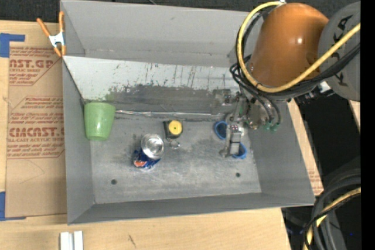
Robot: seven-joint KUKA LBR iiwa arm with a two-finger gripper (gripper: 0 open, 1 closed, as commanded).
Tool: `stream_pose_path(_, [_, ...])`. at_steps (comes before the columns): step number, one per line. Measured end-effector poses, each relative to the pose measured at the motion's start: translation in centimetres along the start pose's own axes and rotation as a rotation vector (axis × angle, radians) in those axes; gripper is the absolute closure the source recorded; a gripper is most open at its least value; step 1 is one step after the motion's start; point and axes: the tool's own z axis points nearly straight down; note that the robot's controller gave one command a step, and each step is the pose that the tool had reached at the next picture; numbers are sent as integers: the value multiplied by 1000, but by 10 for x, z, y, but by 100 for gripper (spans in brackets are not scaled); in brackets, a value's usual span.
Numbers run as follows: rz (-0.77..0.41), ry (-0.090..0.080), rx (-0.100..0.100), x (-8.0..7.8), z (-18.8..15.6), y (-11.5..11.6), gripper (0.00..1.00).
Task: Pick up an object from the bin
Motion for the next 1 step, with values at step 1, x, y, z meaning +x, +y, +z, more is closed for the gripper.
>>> stream_pose_path(1, [-597, -6, 3, -28, -88, -43, 0])
